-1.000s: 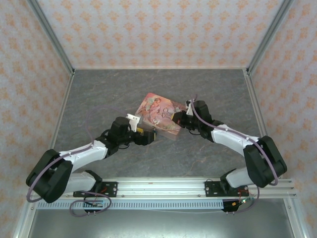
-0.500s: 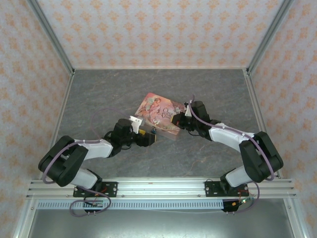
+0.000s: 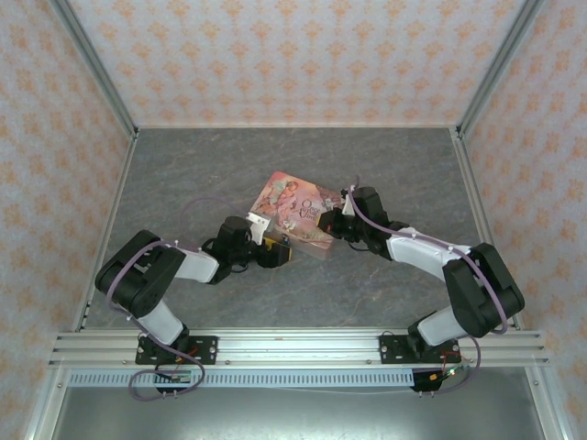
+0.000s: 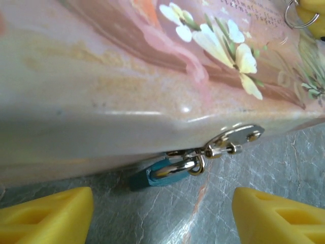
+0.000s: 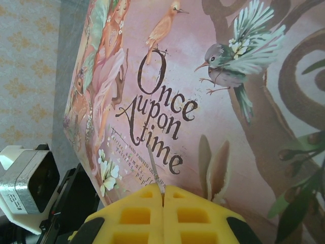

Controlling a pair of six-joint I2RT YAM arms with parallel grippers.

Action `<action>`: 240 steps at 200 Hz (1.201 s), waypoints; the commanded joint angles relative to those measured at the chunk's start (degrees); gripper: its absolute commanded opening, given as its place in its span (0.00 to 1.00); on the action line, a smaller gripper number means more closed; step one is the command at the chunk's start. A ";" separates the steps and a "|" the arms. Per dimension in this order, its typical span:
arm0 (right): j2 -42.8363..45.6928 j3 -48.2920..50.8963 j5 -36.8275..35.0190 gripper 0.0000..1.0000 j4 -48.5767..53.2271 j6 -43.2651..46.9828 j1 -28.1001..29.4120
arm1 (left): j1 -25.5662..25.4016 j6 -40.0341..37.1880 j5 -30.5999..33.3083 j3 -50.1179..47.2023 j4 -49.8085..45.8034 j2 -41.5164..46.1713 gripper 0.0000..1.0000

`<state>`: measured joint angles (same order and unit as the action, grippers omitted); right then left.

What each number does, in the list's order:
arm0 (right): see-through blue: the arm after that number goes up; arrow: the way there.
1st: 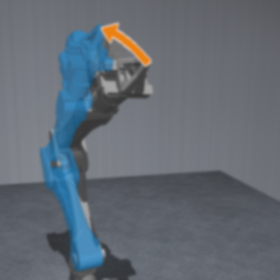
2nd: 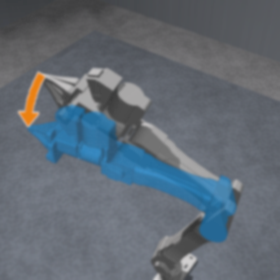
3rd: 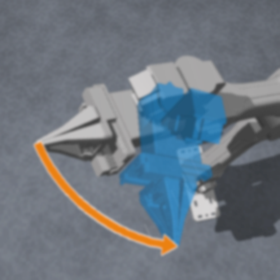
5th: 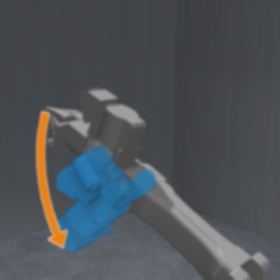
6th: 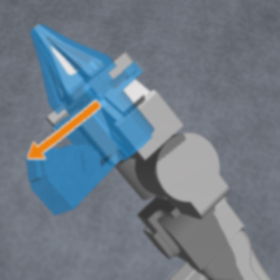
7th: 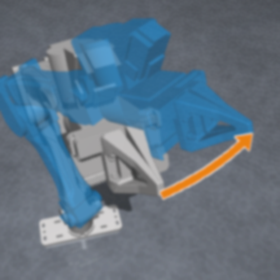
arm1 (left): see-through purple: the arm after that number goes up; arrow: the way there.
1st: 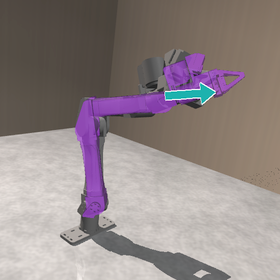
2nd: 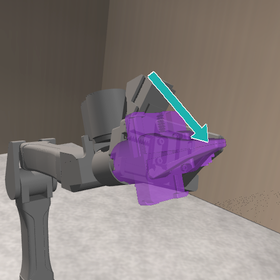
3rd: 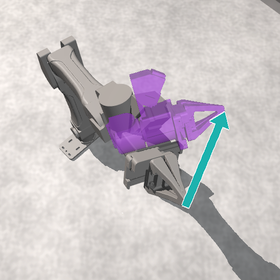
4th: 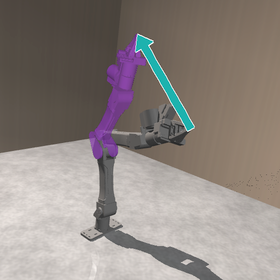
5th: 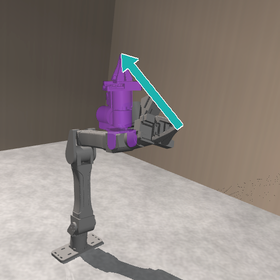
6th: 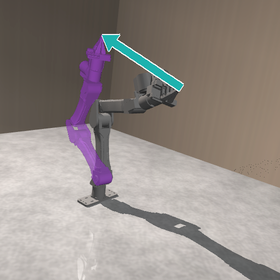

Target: Unlock the padlock with the key

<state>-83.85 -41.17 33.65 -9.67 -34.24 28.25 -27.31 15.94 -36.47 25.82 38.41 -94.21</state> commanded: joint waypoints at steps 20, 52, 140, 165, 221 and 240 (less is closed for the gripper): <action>-0.96 0.91 -1.59 0.00 1.56 1.33 0.37 | 0.33 -1.11 -0.70 0.97 4.54 -1.97 0.69; -0.97 1.05 -1.48 0.00 1.27 1.29 0.32 | 0.22 -0.70 -1.59 1.16 4.78 -2.43 0.62; -1.58 2.17 -1.02 0.00 -1.32 0.40 0.64 | -1.85 0.32 1.92 1.67 3.51 -2.31 0.53; -1.70 2.15 -0.95 0.00 -1.40 0.34 0.70 | -2.91 0.73 3.66 2.38 2.81 -2.54 0.51; -1.93 2.42 -0.91 0.00 -2.00 0.32 0.85 | -3.99 1.80 7.18 3.27 1.84 -2.73 0.43; -1.92 2.50 -0.78 0.00 -2.09 0.31 0.96 | -4.10 2.53 8.11 3.54 1.66 -2.64 0.41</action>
<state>-84.18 -40.16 33.65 -12.67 -34.26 28.51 -30.79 17.52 -31.20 27.51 39.86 -96.18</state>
